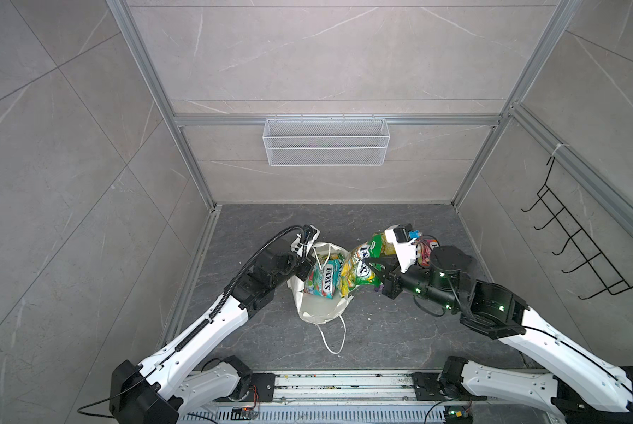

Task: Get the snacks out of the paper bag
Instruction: 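Lift the green pack out of the bag with the right gripper, then carry the green pack to the candy pile and lower it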

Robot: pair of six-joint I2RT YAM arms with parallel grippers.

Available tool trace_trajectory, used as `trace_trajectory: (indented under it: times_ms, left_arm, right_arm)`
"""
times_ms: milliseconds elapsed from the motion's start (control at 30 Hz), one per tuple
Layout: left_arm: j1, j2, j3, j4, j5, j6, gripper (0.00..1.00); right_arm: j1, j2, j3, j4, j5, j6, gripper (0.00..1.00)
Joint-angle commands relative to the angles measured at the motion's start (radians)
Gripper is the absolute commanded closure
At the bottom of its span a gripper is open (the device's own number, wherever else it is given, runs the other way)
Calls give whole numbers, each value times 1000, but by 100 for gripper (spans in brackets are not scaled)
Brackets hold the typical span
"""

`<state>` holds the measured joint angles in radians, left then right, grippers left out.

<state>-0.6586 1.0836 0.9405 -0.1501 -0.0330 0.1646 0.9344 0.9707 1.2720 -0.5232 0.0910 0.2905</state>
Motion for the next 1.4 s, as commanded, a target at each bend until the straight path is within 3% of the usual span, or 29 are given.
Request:
trace_trajectory:
  times_ms: [0, 167, 300, 533, 800, 1100, 1367]
  left_arm:
    - [-3, -6, 50, 66, 1, 23, 100]
    - [-3, -19, 22, 82, 11, 10, 100]
    - [-3, -27, 15, 86, 14, -5, 100]
    - [-3, -35, -6, 101, 25, -15, 100]
    - [-3, -18, -17, 130, 37, -15, 100]
    - [-3, -6, -19, 138, 46, -14, 100]
    - [-3, -10, -34, 151, 39, -14, 100]
  right_arm:
    - [-66, 12, 125, -206, 110, -12, 100]
    - [-305, 79, 183, -401, 100, -30, 100]
    - [-488, 173, 153, -481, 68, -126, 100]
    - [-779, 305, 81, -464, -98, -261, 100]
    - [-895, 490, 86, -567, -239, -496, 100]
    - [-996, 542, 35, -478, -279, -466, 100]
    - [-1010, 474, 44, -463, -268, -420, 100]
